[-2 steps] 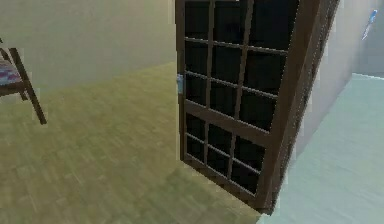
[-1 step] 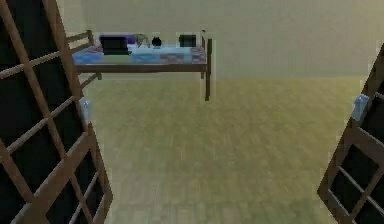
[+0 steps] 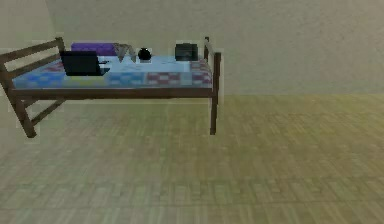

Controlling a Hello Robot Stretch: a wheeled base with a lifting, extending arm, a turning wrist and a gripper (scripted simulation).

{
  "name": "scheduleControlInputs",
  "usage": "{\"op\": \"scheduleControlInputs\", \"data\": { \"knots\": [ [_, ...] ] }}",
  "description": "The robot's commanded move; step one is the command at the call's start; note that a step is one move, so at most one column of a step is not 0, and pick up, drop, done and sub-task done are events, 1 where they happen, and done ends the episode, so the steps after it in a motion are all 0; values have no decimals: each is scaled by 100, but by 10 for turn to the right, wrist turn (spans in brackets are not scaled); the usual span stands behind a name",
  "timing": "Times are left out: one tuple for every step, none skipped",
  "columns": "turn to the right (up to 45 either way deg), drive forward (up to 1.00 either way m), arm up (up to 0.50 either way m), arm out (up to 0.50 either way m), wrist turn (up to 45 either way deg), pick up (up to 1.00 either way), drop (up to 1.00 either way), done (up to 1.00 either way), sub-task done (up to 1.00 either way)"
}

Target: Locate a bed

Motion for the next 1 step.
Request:
{"op": "scheduleControlInputs", "data": {
  "knots": [
    [0,50,0,0,0,0,0,0,0]
  ]
}}
